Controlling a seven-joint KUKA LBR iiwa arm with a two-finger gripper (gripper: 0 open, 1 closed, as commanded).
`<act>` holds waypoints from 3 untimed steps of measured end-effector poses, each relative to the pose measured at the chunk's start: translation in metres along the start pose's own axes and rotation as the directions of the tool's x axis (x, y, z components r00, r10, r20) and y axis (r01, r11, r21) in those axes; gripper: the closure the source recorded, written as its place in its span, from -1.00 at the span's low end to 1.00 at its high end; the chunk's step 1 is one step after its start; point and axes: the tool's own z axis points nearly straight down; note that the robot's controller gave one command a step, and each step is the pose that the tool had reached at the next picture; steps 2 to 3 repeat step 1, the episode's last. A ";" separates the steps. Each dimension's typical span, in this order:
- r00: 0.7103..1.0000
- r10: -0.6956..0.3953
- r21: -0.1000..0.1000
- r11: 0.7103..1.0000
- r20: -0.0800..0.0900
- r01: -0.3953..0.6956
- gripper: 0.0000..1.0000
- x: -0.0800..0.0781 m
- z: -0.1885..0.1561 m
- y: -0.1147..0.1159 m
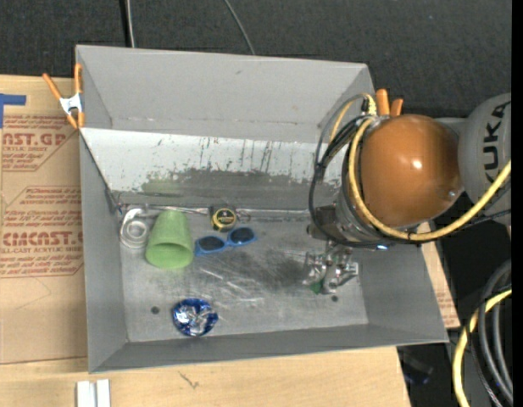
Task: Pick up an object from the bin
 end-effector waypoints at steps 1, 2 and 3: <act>1.000 0.017 0.003 1.000 0.001 -0.017 1.00 -0.013 -0.045 -0.008; 1.000 0.017 0.003 1.000 0.001 -0.017 1.00 -0.013 -0.045 -0.008; 1.000 0.017 0.003 1.000 0.001 -0.017 1.00 -0.013 -0.045 -0.008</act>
Offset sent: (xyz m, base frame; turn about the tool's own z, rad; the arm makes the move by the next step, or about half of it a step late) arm 0.0093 0.0087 0.0428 0.0159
